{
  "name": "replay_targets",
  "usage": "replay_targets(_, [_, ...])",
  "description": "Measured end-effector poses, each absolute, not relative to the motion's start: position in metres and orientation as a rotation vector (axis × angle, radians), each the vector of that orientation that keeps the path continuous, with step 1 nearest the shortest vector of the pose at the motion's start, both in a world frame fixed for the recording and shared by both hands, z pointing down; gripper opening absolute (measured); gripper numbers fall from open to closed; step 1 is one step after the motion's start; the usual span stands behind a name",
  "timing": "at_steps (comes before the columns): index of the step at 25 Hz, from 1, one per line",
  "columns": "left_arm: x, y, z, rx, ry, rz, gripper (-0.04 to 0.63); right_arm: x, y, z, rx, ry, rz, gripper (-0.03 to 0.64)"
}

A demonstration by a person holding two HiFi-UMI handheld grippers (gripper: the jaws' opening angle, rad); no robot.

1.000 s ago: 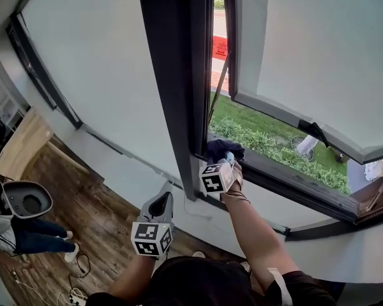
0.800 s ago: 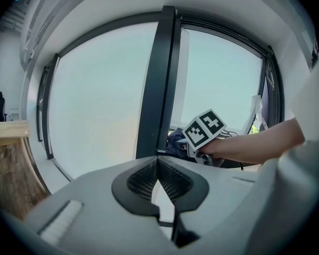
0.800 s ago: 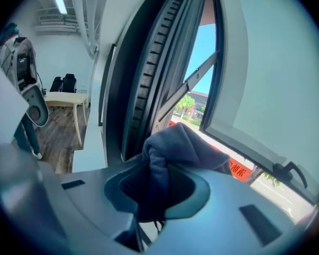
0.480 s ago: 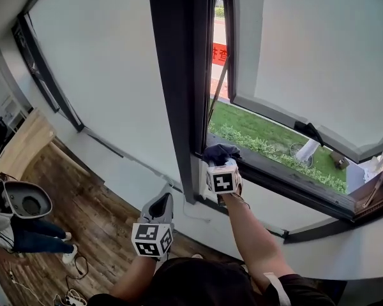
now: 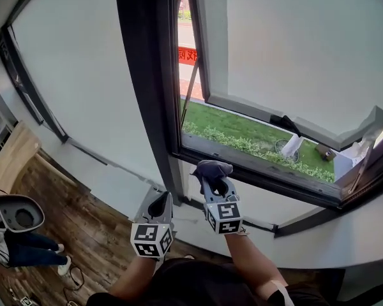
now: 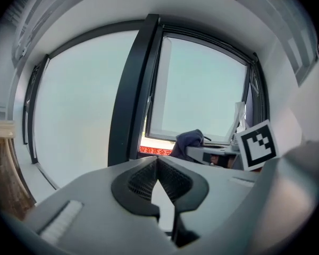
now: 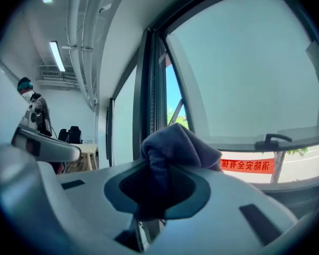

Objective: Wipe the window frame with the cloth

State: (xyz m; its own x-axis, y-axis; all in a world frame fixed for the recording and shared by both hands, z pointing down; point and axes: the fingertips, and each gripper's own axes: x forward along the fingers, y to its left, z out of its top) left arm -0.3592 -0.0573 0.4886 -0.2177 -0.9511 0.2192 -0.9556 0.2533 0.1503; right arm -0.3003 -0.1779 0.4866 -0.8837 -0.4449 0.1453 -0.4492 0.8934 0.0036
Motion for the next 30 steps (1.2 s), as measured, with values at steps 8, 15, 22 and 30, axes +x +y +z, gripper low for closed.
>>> replay_targets(8, [-0.297, -0.105, 0.467, 1.933, -2.188, -0.003, 0.009, -0.163, -0.199, 0.434, 1.079, -3.004, 0.054, 0.066])
replay_targets(15, [-0.244, -0.145, 0.454, 2.011, -2.158, -0.032, 0.009, -0.061, -0.227, 0.438, 1.359, -2.895, 0.021, 0.066])
replay_targets(22, [-0.204, -0.173, 0.443, 2.054, -2.150, -0.023, 0.009, -0.026, -0.241, 0.436, 1.399, -2.879, 0.003, 0.066])
replay_targets(30, [-0.181, -0.188, 0.444, 2.058, -2.166, -0.011, 0.009, -0.002, -0.264, 0.436, 1.396, -2.859, 0.034, 0.066])
